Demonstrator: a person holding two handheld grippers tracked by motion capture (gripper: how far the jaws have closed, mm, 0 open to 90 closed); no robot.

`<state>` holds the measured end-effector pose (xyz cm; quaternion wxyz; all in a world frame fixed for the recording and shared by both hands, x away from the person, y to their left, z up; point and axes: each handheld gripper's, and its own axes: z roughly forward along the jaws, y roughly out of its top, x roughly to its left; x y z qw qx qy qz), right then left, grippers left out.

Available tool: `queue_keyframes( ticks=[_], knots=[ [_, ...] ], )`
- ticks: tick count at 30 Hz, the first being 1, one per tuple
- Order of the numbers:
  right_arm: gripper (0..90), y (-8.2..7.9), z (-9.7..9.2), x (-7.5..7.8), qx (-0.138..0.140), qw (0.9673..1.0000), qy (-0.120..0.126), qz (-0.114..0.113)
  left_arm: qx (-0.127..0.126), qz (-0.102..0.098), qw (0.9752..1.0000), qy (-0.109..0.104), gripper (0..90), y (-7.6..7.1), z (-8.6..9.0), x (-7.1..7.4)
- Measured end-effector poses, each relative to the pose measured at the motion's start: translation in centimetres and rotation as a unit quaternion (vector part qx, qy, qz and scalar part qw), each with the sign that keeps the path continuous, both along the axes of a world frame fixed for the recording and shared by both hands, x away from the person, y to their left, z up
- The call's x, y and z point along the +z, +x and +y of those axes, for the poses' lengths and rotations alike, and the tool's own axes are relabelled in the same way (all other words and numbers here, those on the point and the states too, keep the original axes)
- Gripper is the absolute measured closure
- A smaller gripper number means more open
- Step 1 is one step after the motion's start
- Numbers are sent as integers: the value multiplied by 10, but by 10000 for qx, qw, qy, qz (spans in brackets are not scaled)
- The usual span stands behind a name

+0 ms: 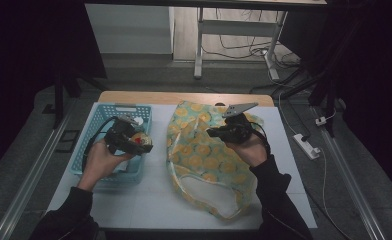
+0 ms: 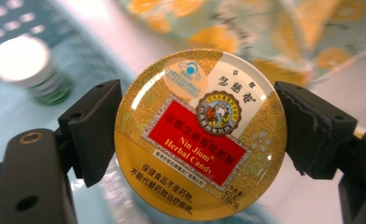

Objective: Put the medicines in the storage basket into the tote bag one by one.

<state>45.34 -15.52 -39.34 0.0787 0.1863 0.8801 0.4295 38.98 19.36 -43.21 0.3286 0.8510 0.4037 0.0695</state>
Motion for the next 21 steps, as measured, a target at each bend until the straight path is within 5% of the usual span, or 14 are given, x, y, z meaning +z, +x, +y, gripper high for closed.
queue_keyframes(
  ticks=[10, 21],
  knots=[
    [891, 2, -1, -2, -32, 10000, -3, 4, -545, -139, 9984, 10, 201, -13, -39, 6],
    [892, 3, -1, -3, -54, 10000, -14, 10, -1105, -190, 9937, -32, 200, -18, -82, 7]
  ],
)
